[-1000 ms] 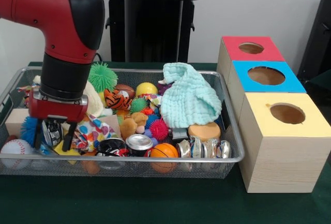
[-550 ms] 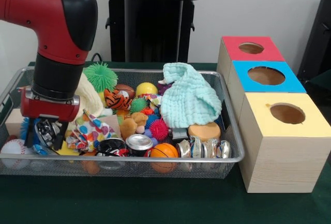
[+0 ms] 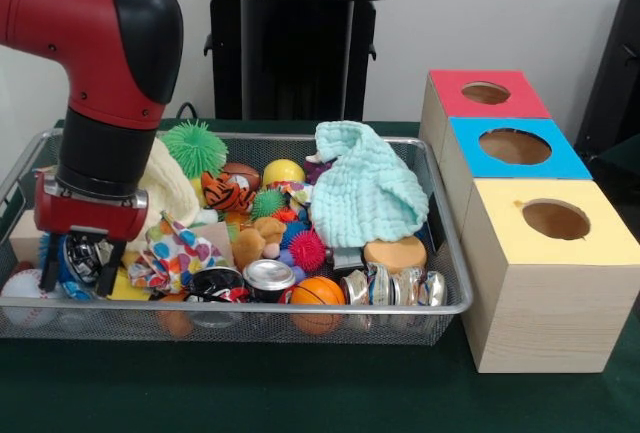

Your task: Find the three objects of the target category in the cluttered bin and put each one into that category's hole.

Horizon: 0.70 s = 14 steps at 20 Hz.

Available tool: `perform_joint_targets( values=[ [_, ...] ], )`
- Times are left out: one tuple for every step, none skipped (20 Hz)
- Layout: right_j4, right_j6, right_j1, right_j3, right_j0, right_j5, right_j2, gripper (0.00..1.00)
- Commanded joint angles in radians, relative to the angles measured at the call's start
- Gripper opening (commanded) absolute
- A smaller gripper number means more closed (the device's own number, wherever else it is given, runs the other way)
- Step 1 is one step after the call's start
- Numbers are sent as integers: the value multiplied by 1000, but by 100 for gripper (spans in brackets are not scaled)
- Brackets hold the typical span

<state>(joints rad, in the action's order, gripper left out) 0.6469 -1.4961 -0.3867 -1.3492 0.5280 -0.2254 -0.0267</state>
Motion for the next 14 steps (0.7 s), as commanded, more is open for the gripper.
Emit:
perform_joint_targets(
  values=[
    [37,-190,147,-9,-41,180,63,100],
    [20,-223,165,7,-72,218,108,100],
    [12,-218,170,11,-71,219,103,100],
    [5,-214,177,16,-74,225,106,100],
    [-4,-210,180,18,-75,228,105,100],
    [-12,-205,179,16,-74,224,101,100],
    [-19,-199,176,13,-73,221,97,100],
    [-27,-199,177,9,-71,226,95,100],
    [-36,-203,179,8,-74,233,96,100],
    [-41,-201,178,3,-68,241,91,100],
    [-45,-200,179,3,-67,249,91,100],
    [-43,-192,178,-2,-57,256,78,100],
    [-40,-179,174,-9,-40,259,54,100],
    [-34,-167,171,-15,-24,263,31,100]
  ],
)
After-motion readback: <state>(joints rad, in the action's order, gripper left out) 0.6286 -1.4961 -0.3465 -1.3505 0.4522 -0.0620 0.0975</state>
